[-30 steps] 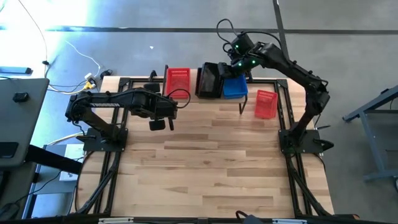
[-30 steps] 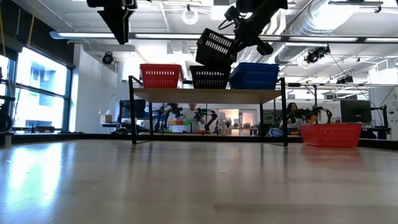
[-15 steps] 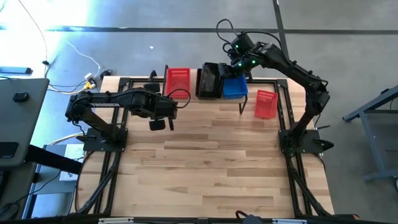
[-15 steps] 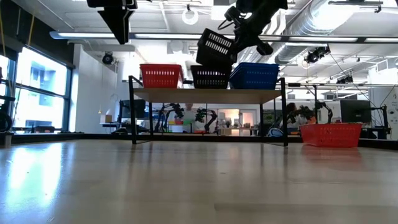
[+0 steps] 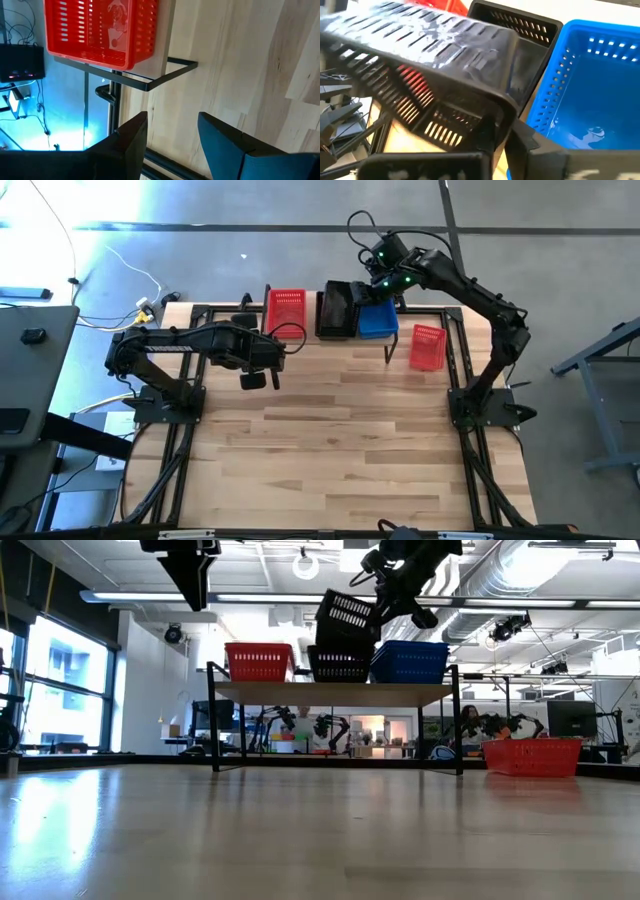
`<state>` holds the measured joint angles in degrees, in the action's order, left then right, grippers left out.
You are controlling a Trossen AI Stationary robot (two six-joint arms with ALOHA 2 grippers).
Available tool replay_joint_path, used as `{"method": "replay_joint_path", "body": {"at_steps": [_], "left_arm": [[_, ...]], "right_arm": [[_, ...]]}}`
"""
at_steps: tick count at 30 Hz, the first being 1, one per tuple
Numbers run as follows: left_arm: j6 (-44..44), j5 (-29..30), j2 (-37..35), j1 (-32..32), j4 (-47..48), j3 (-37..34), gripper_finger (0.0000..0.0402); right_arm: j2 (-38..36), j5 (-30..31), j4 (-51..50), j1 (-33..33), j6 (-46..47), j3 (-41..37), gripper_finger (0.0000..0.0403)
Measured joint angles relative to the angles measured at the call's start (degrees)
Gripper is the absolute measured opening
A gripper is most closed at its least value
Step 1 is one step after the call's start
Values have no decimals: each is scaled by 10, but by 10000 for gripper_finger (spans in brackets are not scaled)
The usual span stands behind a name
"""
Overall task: Stack baskets on shelf by color
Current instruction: Stack the black bin on top of the stacked black bins on the shelf, then stack the red bin on top of the stacked red bins on the shelf
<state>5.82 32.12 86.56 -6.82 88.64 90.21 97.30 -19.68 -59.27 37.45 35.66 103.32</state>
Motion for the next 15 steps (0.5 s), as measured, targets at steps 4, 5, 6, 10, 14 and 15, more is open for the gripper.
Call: {"method": "replay_joint_path", "body": {"at_steps": [4, 5, 6, 10, 14, 15], "left_arm": [[0, 0, 0, 0, 0, 0, 164], [0, 0, 0, 0, 0, 0, 164], [0, 0, 0, 0, 0, 0, 164], [0, 1, 0, 0, -3, 0, 164], [0, 1, 0, 0, -3, 0, 164], [0, 1, 0, 0, -3, 0, 164]], "right_arm": [[0, 0, 0, 0, -1, 0, 55], [0, 1, 1, 0, -1, 0, 65], [0, 2, 3, 0, -2, 0, 74], [0, 2, 4, 0, -13, 2, 100], [-1, 2, 4, 2, -31, 18, 108], [-1, 2, 2, 2, -35, 25, 108]]}}
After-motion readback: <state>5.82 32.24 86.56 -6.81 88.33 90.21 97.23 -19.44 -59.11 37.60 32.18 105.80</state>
